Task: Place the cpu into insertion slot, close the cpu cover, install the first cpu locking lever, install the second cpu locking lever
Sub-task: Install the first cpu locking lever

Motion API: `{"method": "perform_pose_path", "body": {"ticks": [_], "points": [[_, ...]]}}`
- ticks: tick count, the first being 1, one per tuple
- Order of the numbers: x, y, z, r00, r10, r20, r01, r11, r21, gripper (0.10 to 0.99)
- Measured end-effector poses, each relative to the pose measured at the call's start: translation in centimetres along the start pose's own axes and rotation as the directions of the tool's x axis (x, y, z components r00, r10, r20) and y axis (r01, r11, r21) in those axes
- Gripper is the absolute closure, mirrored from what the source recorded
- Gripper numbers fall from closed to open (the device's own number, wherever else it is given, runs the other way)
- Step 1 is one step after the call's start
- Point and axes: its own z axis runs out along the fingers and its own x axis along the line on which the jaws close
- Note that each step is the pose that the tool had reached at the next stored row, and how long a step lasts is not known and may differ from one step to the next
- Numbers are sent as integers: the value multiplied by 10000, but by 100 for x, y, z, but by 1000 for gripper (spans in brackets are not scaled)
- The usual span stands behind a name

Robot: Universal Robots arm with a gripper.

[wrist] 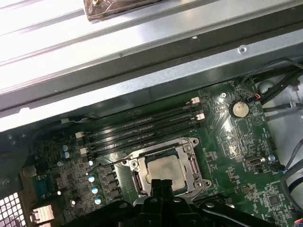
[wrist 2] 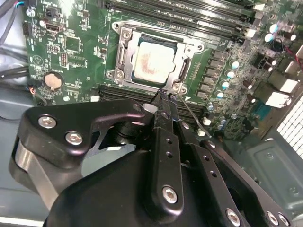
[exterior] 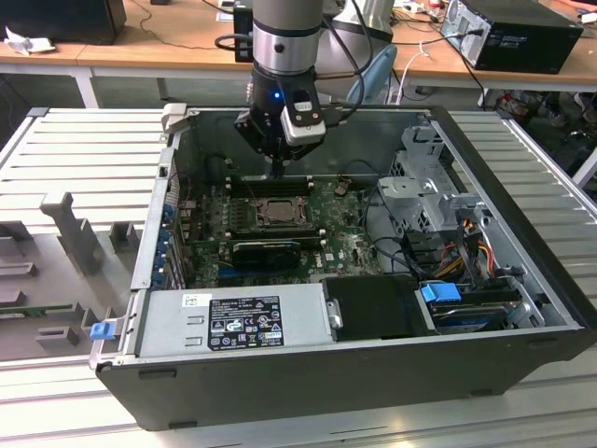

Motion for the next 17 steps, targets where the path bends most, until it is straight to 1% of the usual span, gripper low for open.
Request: {"method": "perform_pose_path", "body": {"ticks": [1, 7, 10, 12, 14, 15, 16, 17], "points": [[0, 0, 0, 9998, -183, -9, 183, 9998, 4, 980], [0, 0, 0, 9972, -744, -38, 744, 9972, 16, 980], [0, 0, 0, 9930, -1179, -62, 1179, 9930, 26, 980], [7, -2, 0, 9905, -1376, -67, 1376, 9905, 29, 980], [13, -3, 2, 9890, -1478, -46, 1478, 9890, 25, 980], [17, -5, 2, 9885, -1514, -23, 1514, 9885, 23, 980], [24, -7, 2, 9880, -1543, 19, 1543, 9880, 19, 980], [38, -13, 4, 9877, -1562, 88, 1562, 9877, 9, 980]]}}
